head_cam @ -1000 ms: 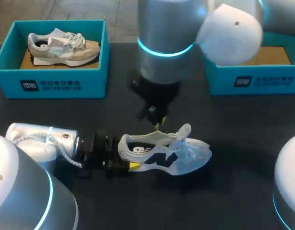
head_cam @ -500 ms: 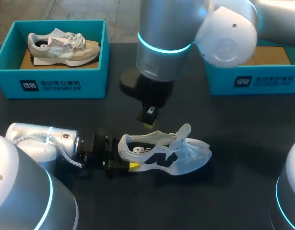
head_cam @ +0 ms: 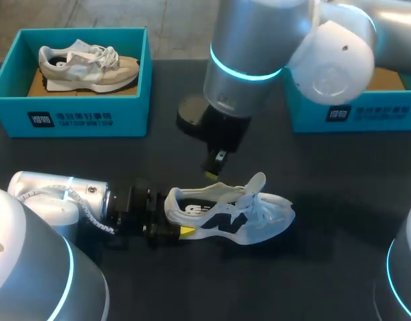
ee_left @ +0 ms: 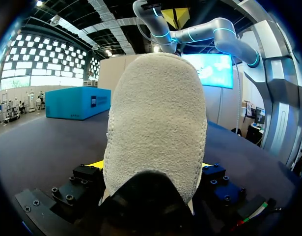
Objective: Take the shoe out of the shoebox, open the shoe tongue, remove and reinsert the insole, then place the shoe into the shoebox
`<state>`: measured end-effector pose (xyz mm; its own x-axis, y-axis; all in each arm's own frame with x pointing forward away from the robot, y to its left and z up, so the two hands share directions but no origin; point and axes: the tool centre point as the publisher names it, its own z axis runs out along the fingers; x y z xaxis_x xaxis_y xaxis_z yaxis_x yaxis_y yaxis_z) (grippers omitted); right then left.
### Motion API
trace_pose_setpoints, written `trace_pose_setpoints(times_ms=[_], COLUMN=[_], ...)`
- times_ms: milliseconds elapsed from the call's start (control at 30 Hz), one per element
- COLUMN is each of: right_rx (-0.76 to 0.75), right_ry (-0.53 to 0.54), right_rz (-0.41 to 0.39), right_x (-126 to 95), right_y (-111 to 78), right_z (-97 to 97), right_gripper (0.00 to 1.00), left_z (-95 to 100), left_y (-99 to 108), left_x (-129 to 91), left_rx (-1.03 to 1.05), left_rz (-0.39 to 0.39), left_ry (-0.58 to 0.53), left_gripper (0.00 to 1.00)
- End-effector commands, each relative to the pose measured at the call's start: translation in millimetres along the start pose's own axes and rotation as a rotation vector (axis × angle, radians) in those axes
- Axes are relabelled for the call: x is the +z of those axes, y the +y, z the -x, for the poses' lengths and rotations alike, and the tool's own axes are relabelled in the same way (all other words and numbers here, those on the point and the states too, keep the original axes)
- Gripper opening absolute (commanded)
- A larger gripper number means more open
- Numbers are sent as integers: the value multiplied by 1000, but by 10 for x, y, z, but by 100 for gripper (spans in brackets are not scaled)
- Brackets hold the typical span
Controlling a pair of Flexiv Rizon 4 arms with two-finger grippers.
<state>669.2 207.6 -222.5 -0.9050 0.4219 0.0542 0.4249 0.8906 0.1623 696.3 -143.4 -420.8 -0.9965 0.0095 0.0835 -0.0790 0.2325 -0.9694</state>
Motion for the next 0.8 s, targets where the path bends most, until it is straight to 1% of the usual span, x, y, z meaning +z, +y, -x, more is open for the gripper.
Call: trace_pose_setpoints(times_ms=[33,100,133,333,367,400,800], right_rx=[-44,-66,-72,-126,-126,-121,-121], right_ry=[4,0,-8,-35,-30,7,7], right_rz=[-11,-10,-26,-56,-64,-53,-53], right_x=[231,294,326,474,523,588,588], right_y=[155,187,206,262,259,240,240], right_z=[-7,-9,-11,-24,-26,-19,-19], right_gripper=[0,0,0,0,0,0,0], left_z=[5,5,5,5,5,5,5], left_y=[2,2,2,2,2,2,2], left_x=[-9,-9,-9,-9,-9,-9,-9], left_rx=[0,0,0,0,0,0,0], left_rz=[2,2,2,2,2,2,2], left_ry=[2,2,2,2,2,2,2], left_gripper=[0,0,0,0,0,0,0])
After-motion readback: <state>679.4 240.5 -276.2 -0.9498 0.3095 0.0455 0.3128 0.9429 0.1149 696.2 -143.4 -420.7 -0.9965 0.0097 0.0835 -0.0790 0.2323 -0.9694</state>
